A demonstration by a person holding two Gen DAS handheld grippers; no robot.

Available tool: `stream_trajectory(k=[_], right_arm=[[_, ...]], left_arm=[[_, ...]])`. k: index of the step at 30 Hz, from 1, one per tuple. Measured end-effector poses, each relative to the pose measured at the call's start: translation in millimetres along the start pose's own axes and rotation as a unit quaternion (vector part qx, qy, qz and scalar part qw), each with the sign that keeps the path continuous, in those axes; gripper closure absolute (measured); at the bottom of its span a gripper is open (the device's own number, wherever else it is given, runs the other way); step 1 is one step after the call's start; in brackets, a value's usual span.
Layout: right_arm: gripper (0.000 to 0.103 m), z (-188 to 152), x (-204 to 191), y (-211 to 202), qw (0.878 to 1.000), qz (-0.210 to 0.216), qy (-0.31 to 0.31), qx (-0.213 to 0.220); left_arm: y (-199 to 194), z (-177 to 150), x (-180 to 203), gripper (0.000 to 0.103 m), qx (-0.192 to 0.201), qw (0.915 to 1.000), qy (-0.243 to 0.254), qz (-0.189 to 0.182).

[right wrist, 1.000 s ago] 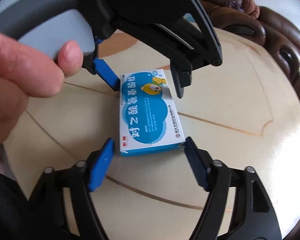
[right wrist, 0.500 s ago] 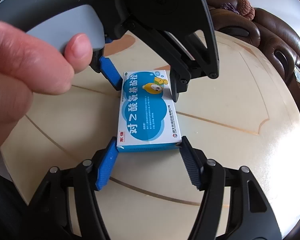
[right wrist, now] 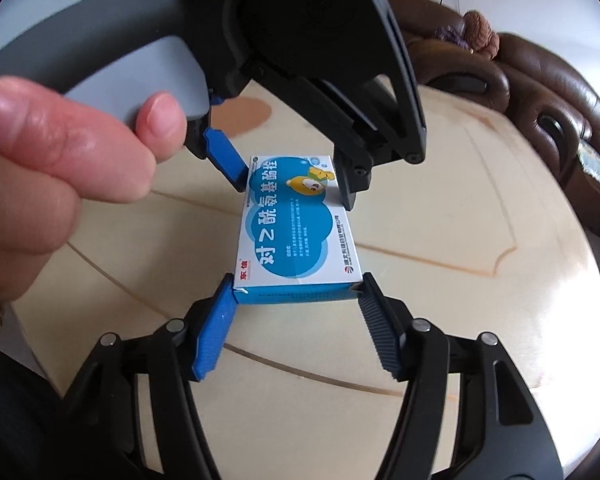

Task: Collect trash
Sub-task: 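Close the left tool on the medicine box and lift it, then carry the medicine box with the left tool over the pink wastebasket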

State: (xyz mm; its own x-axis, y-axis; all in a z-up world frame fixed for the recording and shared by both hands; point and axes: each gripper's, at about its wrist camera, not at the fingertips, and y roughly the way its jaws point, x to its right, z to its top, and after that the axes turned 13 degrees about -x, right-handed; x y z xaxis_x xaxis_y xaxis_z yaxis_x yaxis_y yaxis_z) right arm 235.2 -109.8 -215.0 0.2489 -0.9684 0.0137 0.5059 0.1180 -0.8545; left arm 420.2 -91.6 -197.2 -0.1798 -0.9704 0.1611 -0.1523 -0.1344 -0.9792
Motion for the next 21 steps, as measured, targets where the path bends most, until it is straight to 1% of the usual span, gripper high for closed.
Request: stream_trajectory(k=[2, 5, 10, 14, 17, 18, 21], right_arm=[[0.042, -4.1, -2.5, -10.5, 1.0, -0.004, -0.001, 0.012], [0.042, -14.8, -7.9, -32.8, 0.999, -0.023, -0.007, 0.032], [0.042, -37.9, -12.7, -79.4, 0.998, -0.028, 0.001, 0.05], [0.042, -63.7, -21.8, -119.5, 0.997, -0.039, 0.007, 0.061], [0.042, -82.9, -27.4, -146.0, 0.997, -0.045, 0.009, 0.066], [0.042, -84.3, -27.4, -151.2, 0.997, -0.048, 0.008, 0.067], [0.042, -110.1, -36.0, -175.6, 0.996, -0.056, 0.006, 0.065]], left_arm=[[-10.9, -10.7, -1.4, 0.029, 0.009, 0.9999, 0.006, 0.0], [-28.8, -27.5, 7.6, 0.029, 0.021, 0.9996, 0.018, -0.005], [-55.4, -73.5, 28.7, 0.029, 0.048, 0.998, 0.041, -0.001], [-74.3, -109.6, 46.8, 0.029, 0.068, 0.9958, 0.062, 0.003], [-81.9, -141.5, 55.8, 0.029, 0.078, 0.9943, 0.072, 0.004], [-82.9, -149.6, 57.2, 0.029, 0.08, 0.994, 0.074, 0.003], [-80.3, -183.4, 71.1, 0.029, 0.085, 0.9928, 0.085, 0.005]])
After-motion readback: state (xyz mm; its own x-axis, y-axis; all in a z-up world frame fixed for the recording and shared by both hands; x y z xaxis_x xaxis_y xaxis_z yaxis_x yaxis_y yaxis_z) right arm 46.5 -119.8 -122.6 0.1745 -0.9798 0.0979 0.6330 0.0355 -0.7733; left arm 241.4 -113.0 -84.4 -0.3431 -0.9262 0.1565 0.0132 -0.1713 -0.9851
